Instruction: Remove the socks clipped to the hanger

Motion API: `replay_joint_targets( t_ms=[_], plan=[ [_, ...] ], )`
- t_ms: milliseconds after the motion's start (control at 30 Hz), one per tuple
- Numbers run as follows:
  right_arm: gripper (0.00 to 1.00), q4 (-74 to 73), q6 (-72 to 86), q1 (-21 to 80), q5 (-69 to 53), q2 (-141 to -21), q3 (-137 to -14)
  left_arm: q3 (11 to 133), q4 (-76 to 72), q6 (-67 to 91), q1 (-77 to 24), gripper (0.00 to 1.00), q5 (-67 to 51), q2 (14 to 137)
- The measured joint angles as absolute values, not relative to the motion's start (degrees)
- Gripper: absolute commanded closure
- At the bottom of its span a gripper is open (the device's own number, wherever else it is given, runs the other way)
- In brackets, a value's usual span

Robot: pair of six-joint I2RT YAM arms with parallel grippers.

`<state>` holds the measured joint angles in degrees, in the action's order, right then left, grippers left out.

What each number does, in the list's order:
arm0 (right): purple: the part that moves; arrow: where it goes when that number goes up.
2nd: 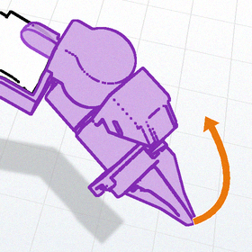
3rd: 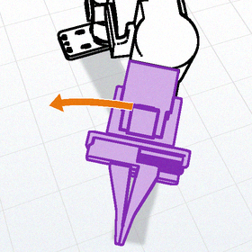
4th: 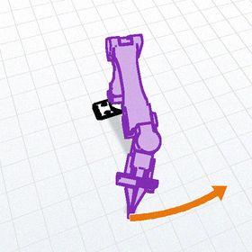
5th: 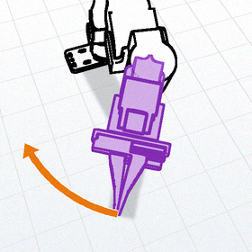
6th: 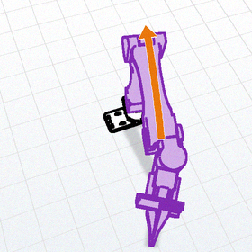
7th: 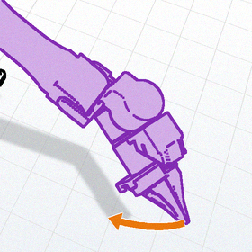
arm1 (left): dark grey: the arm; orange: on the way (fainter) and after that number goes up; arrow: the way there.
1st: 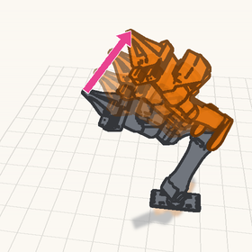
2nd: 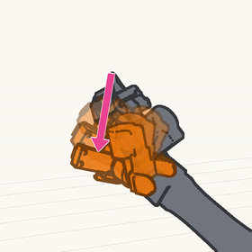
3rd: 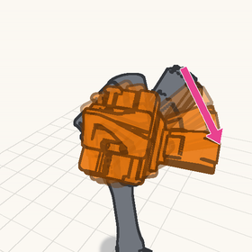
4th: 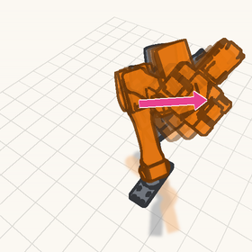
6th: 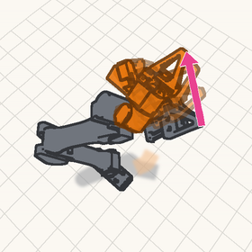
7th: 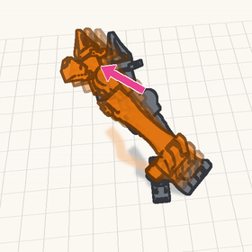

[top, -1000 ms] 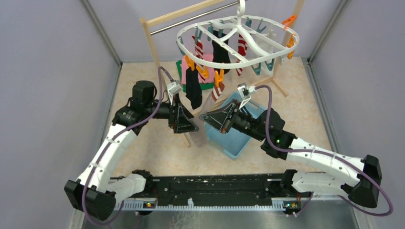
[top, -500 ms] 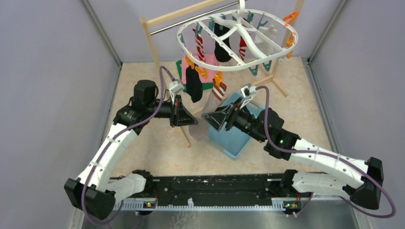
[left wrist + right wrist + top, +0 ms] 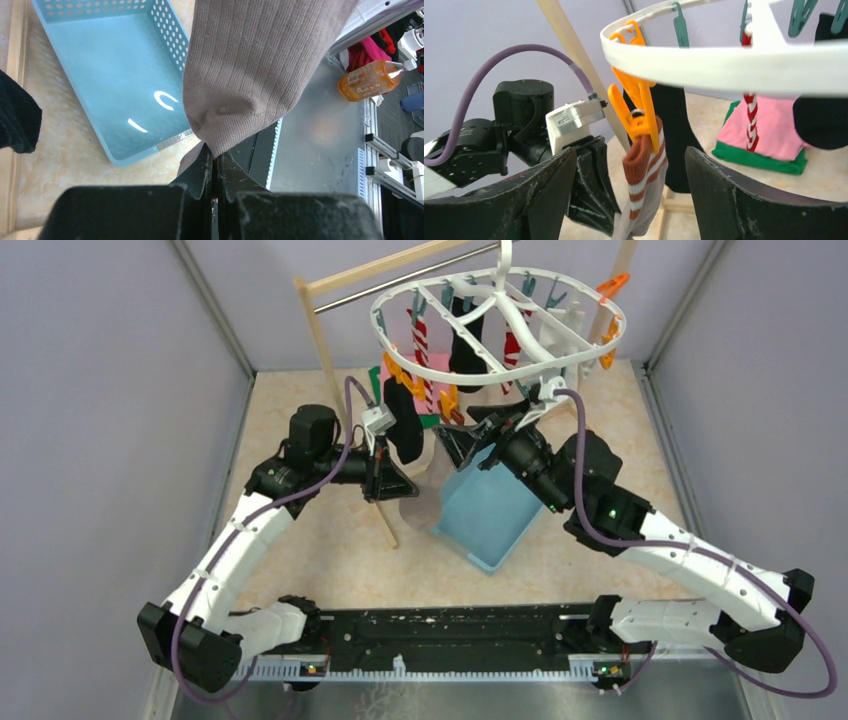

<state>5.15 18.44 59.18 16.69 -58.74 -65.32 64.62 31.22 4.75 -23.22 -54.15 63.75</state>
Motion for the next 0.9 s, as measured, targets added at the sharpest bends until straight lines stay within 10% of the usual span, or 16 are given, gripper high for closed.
replay_joint_targets(
  t_ms=[367,767,900],
  plan=[
    [0.31,3.5,10.7,56.4,15.8,-66.3,-74.3,64.8,31.2,4.6,-24.3,1.00,-52.7,63.9],
    [0.83,5.2,8.8,55.3,14.9,-68.9,-75.5,65.9,31.7,3.0,-25.0,1.00,-50.6,64.4],
    [0.61,5.7,9.2,55.2,14.5,-68.8,-75.4,66.1,31.7,2.8,-25.1,1.00,-49.7,64.5]
  ],
)
